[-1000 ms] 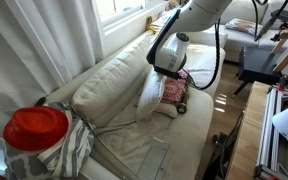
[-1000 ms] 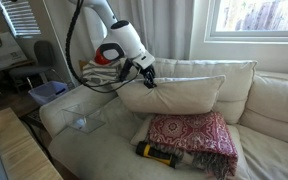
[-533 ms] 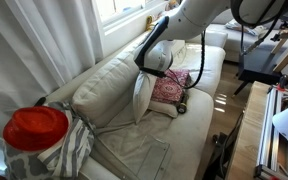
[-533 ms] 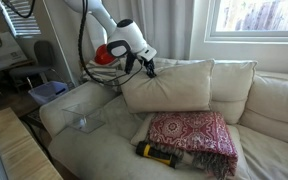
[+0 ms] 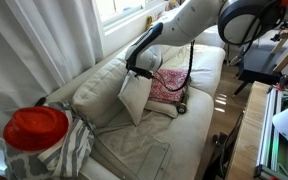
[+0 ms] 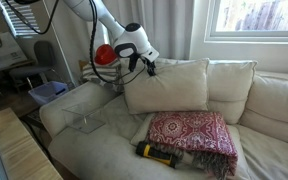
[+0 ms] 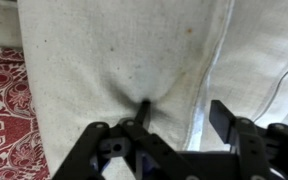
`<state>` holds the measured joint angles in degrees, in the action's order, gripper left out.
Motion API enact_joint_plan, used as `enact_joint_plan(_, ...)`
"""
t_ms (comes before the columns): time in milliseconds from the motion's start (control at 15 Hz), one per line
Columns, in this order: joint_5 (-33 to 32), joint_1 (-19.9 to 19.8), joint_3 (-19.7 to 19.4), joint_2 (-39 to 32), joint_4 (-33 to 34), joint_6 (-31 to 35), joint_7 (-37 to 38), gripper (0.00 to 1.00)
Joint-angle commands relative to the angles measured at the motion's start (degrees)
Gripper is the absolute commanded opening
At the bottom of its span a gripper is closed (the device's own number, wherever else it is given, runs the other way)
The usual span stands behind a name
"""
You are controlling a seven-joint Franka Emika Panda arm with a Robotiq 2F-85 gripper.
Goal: Put the pillow upright and move it to the left
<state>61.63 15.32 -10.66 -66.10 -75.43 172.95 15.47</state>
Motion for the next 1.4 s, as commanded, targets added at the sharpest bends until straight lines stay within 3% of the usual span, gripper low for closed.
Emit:
enact_joint_plan(0, -1.8, -1.7, 1.0, -3.8, 5.9, -1.9, 3.4, 0.96)
enact_joint_plan(200, -1.9, -2.5, 0.6, -1.5, 4.1, -2.9, 4.5, 1.0)
enact_joint_plan(267, -5.9, -4.8, 3.4, -0.3, 2.8, -1.2, 6.7, 1.0)
enact_joint_plan(533, -5.3, -9.3, 9.0, 0.1, 4.9, -1.0, 6.7, 1.0)
enact_joint_plan(667, -5.8, -10.3, 9.8, 0.8, 3.7, -1.7, 7.3, 1.0)
enact_joint_plan(867, -6.0, -12.7, 11.3, 4.1, 0.0, -2.6, 5.5, 1.0)
enact_joint_plan(1000, -2.2, -15.5, 13.7, 5.6, -1.1, 0.8, -1.8, 1.0)
enact_joint_plan(1067, -6.1, -13.1, 11.7, 2.2, 2.7, -0.1, 4.8, 1.0)
enact_joint_plan(1333, -5.2, -15.8, 13.3, 4.3, 1.2, 0.3, 1.0, 1.0)
